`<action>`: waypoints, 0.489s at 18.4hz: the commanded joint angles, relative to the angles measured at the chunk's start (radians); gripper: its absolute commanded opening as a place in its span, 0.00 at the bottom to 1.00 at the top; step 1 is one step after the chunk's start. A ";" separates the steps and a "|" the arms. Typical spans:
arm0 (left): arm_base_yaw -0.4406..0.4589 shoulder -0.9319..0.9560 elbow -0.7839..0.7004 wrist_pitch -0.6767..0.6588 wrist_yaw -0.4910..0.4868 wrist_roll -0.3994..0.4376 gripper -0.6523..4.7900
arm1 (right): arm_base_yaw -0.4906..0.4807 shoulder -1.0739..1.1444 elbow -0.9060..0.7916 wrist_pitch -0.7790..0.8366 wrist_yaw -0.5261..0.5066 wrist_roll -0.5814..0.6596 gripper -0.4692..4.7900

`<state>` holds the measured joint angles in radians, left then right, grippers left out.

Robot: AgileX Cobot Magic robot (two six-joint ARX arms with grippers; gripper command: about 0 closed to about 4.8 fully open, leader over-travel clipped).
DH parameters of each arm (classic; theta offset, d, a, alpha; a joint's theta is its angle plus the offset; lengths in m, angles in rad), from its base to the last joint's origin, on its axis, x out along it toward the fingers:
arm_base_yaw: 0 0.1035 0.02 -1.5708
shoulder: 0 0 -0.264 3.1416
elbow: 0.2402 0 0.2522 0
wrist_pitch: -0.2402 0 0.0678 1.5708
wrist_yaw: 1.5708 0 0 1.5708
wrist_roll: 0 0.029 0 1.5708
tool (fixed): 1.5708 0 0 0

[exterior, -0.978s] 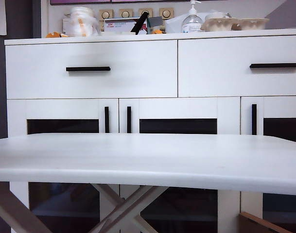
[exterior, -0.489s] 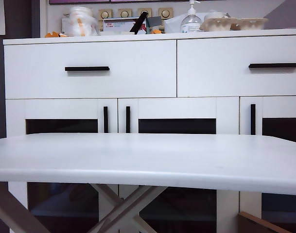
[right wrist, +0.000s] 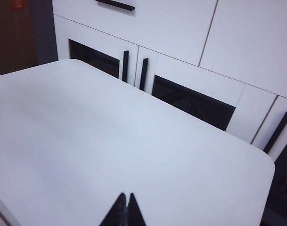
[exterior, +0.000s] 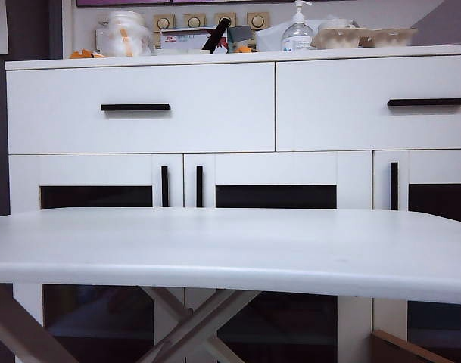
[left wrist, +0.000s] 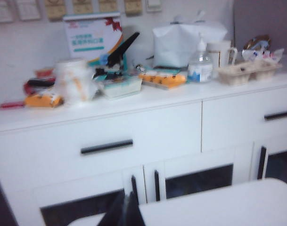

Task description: Pick up a can of beer from the white table, open the left drawer, place the beer inside the drawer, and finally close the drawer.

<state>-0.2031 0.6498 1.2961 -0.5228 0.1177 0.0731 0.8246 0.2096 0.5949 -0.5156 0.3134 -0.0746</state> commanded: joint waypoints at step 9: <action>0.001 -0.646 -0.948 0.288 -0.070 -0.064 0.11 | 0.002 -0.003 0.004 0.011 -0.002 0.003 0.09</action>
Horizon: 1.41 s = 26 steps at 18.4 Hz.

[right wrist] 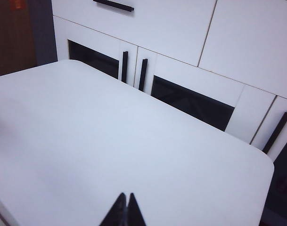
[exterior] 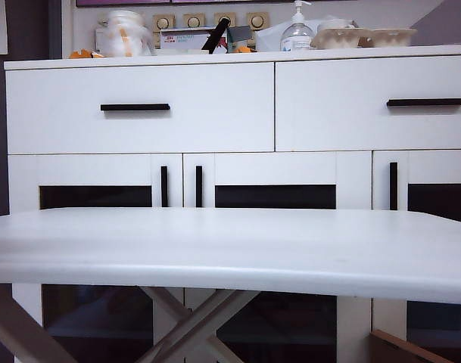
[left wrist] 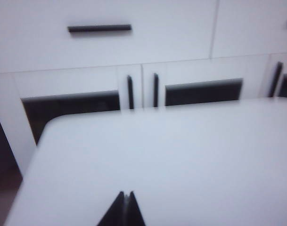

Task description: Pick up a can of beer from the white table, open the left drawer, place the beer inside the drawer, and finally close the drawer.

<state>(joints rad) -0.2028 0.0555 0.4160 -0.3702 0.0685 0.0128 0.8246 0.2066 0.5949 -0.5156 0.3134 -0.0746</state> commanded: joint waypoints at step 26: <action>0.138 -0.051 -0.407 0.336 -0.068 0.035 0.11 | 0.002 -0.014 0.003 -0.011 -0.001 0.003 0.09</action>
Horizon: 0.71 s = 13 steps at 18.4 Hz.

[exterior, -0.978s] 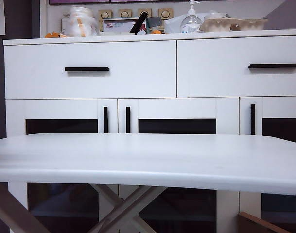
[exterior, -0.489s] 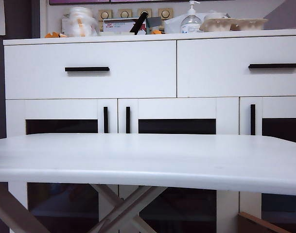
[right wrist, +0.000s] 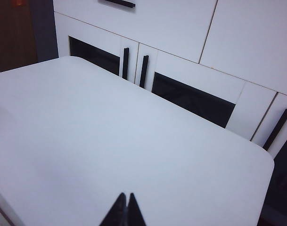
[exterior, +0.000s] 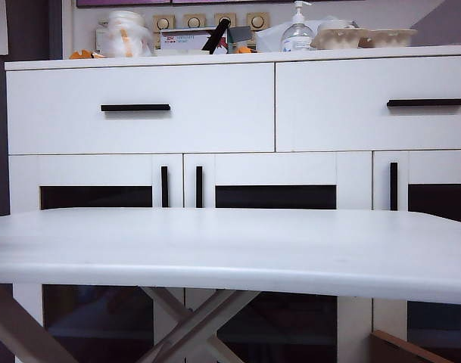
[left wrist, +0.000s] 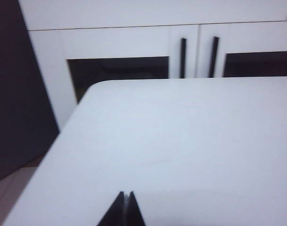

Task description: Pick up a can of beer from the white table, open the left drawer, place the beer inside the drawer, and finally close the drawer.

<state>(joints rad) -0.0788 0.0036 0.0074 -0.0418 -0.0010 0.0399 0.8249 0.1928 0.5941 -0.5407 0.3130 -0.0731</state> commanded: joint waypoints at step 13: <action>0.109 0.000 0.002 -0.014 0.004 -0.056 0.11 | 0.002 0.000 0.004 0.014 -0.001 0.002 0.09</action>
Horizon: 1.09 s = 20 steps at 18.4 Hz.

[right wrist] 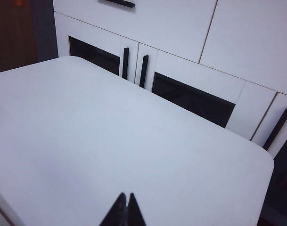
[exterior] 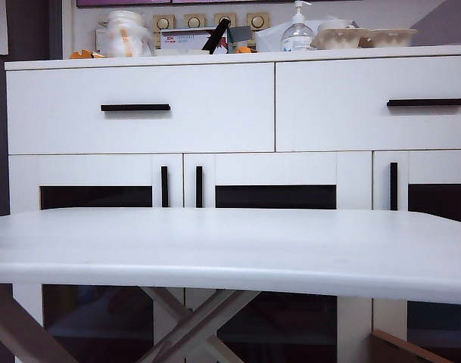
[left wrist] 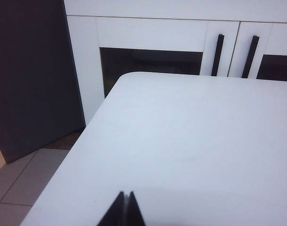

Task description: Pick up a can of beer from the white table, open the left drawer, place the beer inside the drawer, and finally close the drawer.

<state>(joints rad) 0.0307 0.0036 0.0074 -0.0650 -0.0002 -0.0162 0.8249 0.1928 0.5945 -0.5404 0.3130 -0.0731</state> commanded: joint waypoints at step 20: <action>0.000 0.000 0.002 0.008 0.004 0.000 0.11 | -0.474 -0.187 -0.520 0.556 -0.034 0.002 0.09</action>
<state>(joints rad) 0.0307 0.0036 0.0074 -0.0650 -0.0006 -0.0166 0.3588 0.0334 0.0856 -0.0048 0.3042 -0.0727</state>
